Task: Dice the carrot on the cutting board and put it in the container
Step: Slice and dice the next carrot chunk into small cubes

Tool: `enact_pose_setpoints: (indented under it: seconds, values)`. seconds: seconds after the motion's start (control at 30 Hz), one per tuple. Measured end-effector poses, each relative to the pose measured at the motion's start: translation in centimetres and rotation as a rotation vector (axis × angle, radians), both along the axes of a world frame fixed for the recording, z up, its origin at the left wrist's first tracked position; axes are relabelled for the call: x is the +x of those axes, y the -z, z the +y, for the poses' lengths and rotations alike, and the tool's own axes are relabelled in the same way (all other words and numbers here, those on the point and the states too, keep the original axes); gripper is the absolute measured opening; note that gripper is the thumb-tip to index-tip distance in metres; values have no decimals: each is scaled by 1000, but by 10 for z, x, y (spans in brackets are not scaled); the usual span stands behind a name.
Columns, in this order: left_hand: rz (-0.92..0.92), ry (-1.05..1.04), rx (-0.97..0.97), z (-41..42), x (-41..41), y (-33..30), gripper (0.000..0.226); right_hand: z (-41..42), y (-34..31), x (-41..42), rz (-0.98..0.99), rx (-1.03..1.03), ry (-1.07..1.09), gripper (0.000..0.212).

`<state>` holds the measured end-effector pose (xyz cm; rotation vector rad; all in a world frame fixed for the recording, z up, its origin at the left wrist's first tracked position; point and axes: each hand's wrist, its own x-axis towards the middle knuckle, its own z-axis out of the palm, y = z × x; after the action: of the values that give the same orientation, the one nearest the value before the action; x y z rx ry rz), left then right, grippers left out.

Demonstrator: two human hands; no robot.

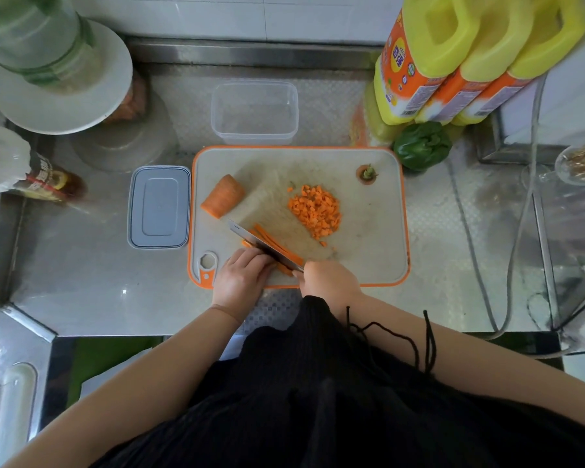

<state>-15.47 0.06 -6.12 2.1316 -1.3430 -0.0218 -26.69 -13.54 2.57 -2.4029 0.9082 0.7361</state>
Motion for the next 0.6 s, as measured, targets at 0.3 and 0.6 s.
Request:
enact_pose_setpoints:
  seconds: [0.3, 0.6]
  values:
    - [15, 29, 26, 1, 2, -4, 24, -9, 3, -5, -43, 112, -29, 34]
    - [31, 52, 84, -1, 6, -10, 21, -17, -2, -7, -117, 131, -8, 35]
